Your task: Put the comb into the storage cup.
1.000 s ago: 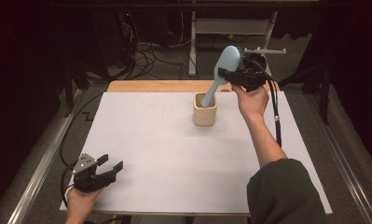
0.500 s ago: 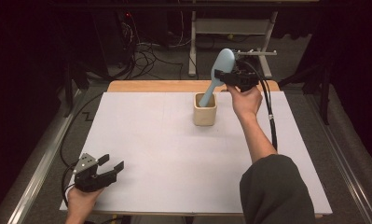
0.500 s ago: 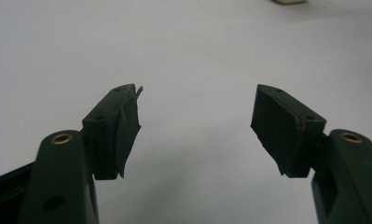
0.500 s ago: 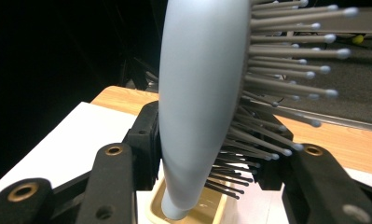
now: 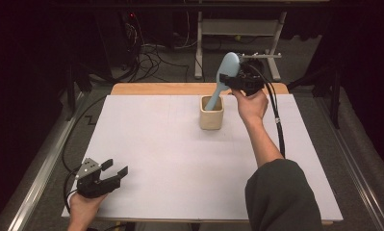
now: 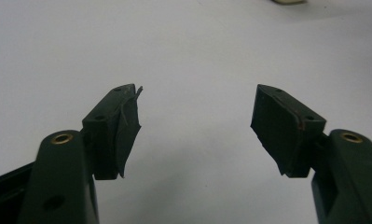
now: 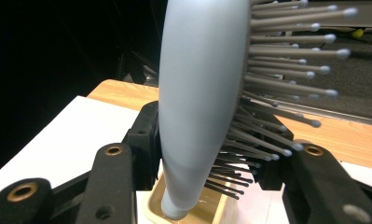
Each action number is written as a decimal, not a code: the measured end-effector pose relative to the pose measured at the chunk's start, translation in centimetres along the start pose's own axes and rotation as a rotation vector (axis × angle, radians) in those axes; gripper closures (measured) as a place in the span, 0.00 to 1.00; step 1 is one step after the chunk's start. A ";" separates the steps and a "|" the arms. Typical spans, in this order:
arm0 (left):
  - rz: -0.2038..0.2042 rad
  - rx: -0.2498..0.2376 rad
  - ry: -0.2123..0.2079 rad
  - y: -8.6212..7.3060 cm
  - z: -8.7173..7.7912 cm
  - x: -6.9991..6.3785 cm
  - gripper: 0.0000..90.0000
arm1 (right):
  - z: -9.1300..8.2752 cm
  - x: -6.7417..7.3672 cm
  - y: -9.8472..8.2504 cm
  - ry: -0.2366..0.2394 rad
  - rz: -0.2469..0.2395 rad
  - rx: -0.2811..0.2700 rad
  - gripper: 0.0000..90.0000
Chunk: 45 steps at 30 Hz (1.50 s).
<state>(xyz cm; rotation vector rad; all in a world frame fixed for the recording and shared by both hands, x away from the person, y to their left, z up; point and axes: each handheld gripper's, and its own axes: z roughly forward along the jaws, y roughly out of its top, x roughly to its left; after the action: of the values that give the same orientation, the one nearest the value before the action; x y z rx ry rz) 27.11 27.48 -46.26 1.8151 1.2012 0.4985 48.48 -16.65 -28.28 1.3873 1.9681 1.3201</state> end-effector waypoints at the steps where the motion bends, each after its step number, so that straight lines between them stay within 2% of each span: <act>1: 0.001 0.000 0.000 0.0 0.0 0.0 0.37 | 0.0 0.0 0.0 0.000 -0.002 0.002 0.59; 28: -0.004 0.005 -0.004 0.0 -0.1 0.1 0.37 | 1.4 -0.1 -1.2 0.009 0.006 0.045 0.58; 32: -0.006 0.003 -0.002 0.0 0.0 0.1 0.37 | 1.6 0.1 -1.3 0.001 -0.022 0.058 0.58; 45: -0.009 0.001 -0.005 0.0 -0.1 0.1 0.37 | 2.2 0.5 -1.7 0.005 -0.031 0.075 0.58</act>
<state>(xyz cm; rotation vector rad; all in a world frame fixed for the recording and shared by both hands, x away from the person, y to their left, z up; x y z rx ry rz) 27.08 27.66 -46.24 1.8105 1.2056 0.4879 49.06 -15.34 -30.67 1.3832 2.0533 1.2493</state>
